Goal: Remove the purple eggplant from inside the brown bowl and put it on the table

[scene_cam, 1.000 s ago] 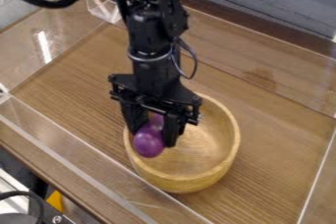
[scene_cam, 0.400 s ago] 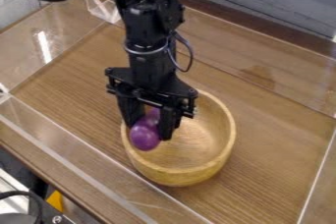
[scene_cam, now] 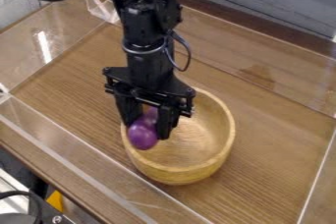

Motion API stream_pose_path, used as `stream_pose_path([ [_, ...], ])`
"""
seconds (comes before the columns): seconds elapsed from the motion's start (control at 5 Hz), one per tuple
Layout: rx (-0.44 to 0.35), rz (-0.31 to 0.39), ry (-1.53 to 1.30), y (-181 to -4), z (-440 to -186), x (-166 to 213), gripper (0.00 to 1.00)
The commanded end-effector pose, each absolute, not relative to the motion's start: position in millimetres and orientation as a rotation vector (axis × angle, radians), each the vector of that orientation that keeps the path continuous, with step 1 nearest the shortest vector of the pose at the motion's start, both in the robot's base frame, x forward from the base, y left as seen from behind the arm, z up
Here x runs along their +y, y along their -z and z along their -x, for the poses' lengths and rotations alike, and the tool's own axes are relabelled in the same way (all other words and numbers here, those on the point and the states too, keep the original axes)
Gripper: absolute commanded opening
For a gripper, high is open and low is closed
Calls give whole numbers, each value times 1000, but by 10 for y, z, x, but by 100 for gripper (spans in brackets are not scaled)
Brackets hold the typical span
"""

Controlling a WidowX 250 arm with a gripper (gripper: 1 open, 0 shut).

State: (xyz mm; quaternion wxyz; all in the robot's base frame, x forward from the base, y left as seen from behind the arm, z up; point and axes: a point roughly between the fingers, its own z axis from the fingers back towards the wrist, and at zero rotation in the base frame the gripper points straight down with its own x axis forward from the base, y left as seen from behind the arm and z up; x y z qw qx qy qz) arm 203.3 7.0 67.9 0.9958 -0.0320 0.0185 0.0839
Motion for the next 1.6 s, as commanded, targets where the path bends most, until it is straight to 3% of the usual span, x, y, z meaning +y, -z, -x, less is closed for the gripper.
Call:
stream_pose_path([
  [0.0, -15, 58, -180, -786, -2151, 133, 0],
  [0.6, -51, 16, -208, -806, -2185, 542, 0],
  [1.4, -62, 14, -228, -797, -2171, 612, 0],
])
